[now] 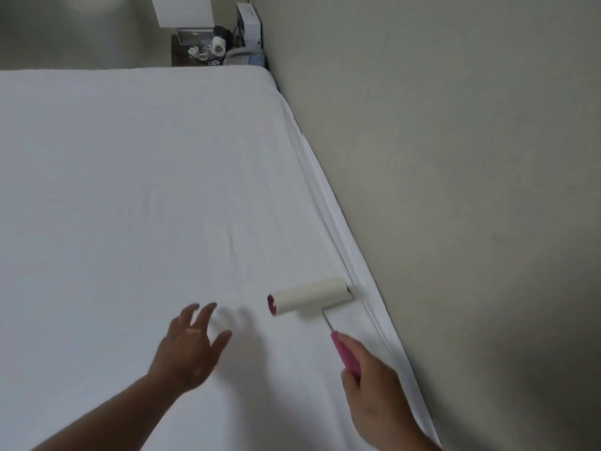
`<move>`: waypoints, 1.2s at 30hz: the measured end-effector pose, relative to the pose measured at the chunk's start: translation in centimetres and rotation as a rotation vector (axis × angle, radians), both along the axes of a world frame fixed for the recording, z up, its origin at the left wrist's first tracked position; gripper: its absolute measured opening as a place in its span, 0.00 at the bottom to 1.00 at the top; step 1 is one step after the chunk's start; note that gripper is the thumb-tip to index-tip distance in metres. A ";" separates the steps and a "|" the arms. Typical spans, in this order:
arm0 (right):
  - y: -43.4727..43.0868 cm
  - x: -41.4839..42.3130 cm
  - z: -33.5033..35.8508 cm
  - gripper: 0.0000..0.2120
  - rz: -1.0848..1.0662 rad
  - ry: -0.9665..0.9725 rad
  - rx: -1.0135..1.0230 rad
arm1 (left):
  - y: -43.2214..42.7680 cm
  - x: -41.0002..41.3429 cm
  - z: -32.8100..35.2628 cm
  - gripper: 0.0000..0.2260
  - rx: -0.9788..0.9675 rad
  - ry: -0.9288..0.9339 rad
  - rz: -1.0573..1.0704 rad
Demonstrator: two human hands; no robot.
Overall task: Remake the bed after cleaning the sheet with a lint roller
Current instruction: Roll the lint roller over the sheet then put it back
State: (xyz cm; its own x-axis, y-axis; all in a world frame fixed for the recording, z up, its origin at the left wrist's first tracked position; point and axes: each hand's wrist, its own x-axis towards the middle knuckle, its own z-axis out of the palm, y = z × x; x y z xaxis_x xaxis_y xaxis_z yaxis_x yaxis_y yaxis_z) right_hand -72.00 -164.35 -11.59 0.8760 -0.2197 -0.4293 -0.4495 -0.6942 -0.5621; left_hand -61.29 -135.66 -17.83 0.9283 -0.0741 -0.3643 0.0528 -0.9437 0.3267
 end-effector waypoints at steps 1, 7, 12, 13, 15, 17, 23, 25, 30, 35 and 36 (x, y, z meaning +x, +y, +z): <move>-0.3 3.1 -0.9 0.29 -0.014 -0.061 0.000 | 0.0 2.9 -1.3 0.33 0.043 -0.067 -0.025; -0.7 20.3 -4.4 0.19 -0.034 -0.208 -0.119 | -1.2 18.1 -6.7 0.31 0.120 -0.291 -0.016; 0.0 31.0 -5.7 0.17 -0.005 -0.203 -0.252 | -2.9 19.9 -11.9 0.31 0.178 -0.295 0.035; -0.1 33.0 -6.1 0.16 0.001 -0.206 -0.274 | -3.0 19.8 -12.9 0.31 0.190 -0.307 0.043; -0.3 36.0 -6.6 0.16 0.025 -0.215 -0.314 | -2.9 19.9 -14.3 0.31 0.219 -0.314 0.041; -0.5 38.2 -7.3 0.16 0.009 -0.213 -0.309 | -2.8 20.2 -15.0 0.31 0.239 -0.318 0.037; -1.2 38.3 -10.1 0.18 0.008 -0.224 -0.345 | -2.7 20.7 -16.4 0.30 0.239 -0.291 0.011; -1.6 36.2 -10.3 0.17 -0.004 -0.247 -0.335 | -2.6 20.7 -16.5 0.30 0.233 -0.299 0.014; -2.7 26.3 -9.2 0.16 -0.038 -0.223 -0.334 | -2.5 20.6 -16.4 0.30 0.221 -0.294 0.023; -3.6 22.9 -9.5 0.16 -0.061 -0.180 -0.311 | -2.6 20.3 -16.0 0.31 0.225 -0.308 0.025; -3.5 23.8 -9.8 0.15 -0.057 -0.200 -0.317 | -2.6 20.1 -15.9 0.31 0.220 -0.320 0.026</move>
